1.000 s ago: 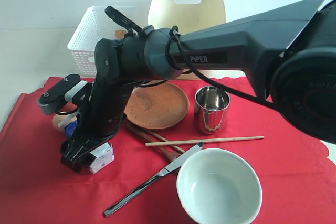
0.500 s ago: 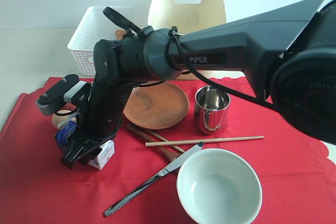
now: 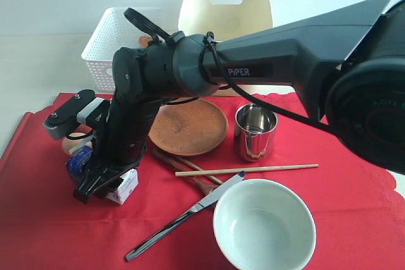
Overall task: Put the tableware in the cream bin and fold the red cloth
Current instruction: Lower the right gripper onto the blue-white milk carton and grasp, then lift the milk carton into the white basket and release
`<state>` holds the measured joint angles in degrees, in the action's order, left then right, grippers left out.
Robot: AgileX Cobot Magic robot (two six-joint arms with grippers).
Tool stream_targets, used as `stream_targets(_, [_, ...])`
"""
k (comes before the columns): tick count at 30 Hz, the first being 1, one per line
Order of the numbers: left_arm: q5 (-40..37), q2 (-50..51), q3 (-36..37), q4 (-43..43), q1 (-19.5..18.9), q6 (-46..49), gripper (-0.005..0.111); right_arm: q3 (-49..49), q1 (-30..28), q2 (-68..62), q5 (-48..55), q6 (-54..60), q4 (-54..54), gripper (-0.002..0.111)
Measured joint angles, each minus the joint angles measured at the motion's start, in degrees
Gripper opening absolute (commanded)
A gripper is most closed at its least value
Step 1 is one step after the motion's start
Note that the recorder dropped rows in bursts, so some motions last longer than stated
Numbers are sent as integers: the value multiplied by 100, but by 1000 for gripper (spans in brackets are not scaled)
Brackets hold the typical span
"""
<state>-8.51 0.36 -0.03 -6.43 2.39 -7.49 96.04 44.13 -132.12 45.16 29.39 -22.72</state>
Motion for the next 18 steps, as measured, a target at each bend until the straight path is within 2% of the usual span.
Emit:
stream_targets(8, [0, 0, 0, 0, 0, 0, 1, 208, 0, 317, 764, 0, 189, 0])
stream_targets(18, [0, 0, 0, 0, 0, 0, 1, 551, -107, 1118, 293, -206, 906, 0])
